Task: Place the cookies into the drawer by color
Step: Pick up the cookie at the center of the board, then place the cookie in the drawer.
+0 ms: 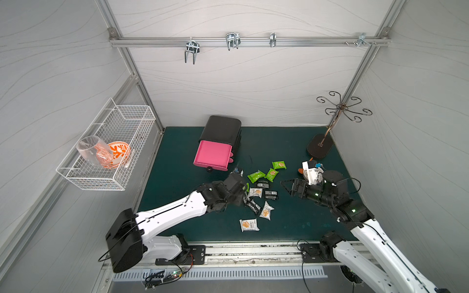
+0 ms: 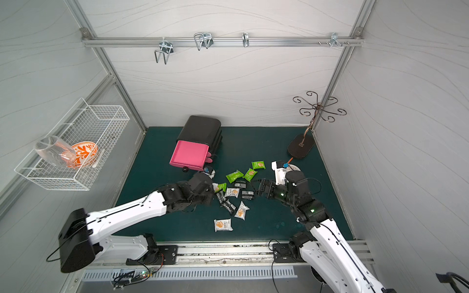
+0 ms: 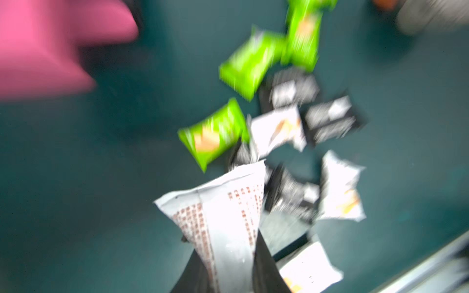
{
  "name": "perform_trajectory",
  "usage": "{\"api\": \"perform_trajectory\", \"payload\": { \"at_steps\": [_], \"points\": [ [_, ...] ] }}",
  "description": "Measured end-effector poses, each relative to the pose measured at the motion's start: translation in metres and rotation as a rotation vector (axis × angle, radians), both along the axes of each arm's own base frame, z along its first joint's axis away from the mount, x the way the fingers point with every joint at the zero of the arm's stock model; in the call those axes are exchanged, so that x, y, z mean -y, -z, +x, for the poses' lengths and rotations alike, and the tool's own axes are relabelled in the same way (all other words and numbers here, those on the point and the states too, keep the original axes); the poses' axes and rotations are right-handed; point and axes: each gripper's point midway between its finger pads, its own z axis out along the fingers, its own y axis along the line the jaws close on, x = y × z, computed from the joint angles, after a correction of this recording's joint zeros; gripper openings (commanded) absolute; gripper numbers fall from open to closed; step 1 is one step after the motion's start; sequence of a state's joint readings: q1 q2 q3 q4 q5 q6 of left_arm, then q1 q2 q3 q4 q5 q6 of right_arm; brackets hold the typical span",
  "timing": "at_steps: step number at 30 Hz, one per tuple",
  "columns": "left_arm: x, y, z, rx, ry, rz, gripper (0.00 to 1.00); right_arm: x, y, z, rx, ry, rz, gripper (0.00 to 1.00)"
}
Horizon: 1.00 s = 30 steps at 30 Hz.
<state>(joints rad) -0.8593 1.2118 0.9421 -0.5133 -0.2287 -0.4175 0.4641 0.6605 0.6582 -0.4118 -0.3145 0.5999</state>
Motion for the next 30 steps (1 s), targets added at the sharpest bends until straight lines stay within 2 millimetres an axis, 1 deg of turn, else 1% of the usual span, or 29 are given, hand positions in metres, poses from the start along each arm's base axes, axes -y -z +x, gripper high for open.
{"api": "perform_trajectory", "payload": {
  "at_steps": [1,3,4,5,6,8,10,12,13,15,16,18,21,22,26,29,30],
  "points": [
    [-0.004,-0.022,0.012,0.042,-0.021,-0.037,0.03,0.000,0.000,0.000,-0.002,0.001,0.001,0.99],
    [-0.015,-0.059,0.036,0.111,-0.069,-0.088,0.03,0.000,0.001,0.000,-0.006,0.004,0.004,0.99],
    [-0.023,-0.071,0.049,0.135,-0.097,-0.103,0.03,0.000,0.001,0.000,-0.009,0.005,0.005,0.99],
    [-0.030,-0.078,0.060,0.147,-0.124,-0.113,0.03,0.000,0.001,0.000,-0.011,0.006,0.007,0.99],
    [-0.040,-0.081,0.072,0.151,-0.158,-0.120,0.03,0.000,0.001,0.000,-0.014,0.008,0.008,0.99],
    [-0.059,-0.076,0.096,0.141,-0.225,-0.118,0.03,0.000,0.001,-0.001,-0.016,0.010,0.011,0.99],
    [-0.075,-0.056,0.115,0.104,-0.284,-0.090,0.06,0.001,0.001,-0.001,-0.014,0.012,0.013,0.99],
    [-0.081,-0.032,0.126,0.056,-0.311,-0.056,0.13,0.001,0.000,-0.001,-0.011,0.013,0.015,0.99],
    [-0.081,-0.018,0.129,0.026,-0.314,-0.035,0.18,0.001,-0.001,-0.001,-0.009,0.014,0.015,0.99],
    [-0.080,-0.001,0.132,-0.010,-0.315,-0.008,0.29,0.002,-0.001,-0.002,-0.008,0.015,0.015,0.99],
    [-0.081,0.004,0.133,-0.019,-0.316,0.005,0.33,0.003,-0.001,-0.003,-0.007,0.017,0.014,0.99],
    [-0.083,0.005,0.134,-0.014,-0.324,0.014,0.39,0.003,-0.002,-0.004,-0.003,0.017,0.016,0.99],
    [-0.084,-0.006,0.137,0.023,-0.336,-0.002,0.49,0.004,-0.004,-0.005,0.005,0.018,0.020,0.99],
    [-0.085,-0.011,0.137,0.035,-0.341,-0.008,0.49,0.004,-0.005,-0.006,0.006,0.019,0.021,0.99],
    [-0.091,-0.040,0.128,0.102,-0.349,-0.048,0.46,0.005,-0.006,-0.006,0.004,0.023,0.025,0.99],
    [-0.092,-0.069,0.112,0.169,-0.340,-0.091,0.43,0.005,-0.006,-0.006,0.003,0.023,0.025,0.99],
    [-0.087,-0.078,0.103,0.191,-0.323,-0.102,0.42,0.005,-0.005,-0.006,0.002,0.023,0.025,0.99]
  ]
}}
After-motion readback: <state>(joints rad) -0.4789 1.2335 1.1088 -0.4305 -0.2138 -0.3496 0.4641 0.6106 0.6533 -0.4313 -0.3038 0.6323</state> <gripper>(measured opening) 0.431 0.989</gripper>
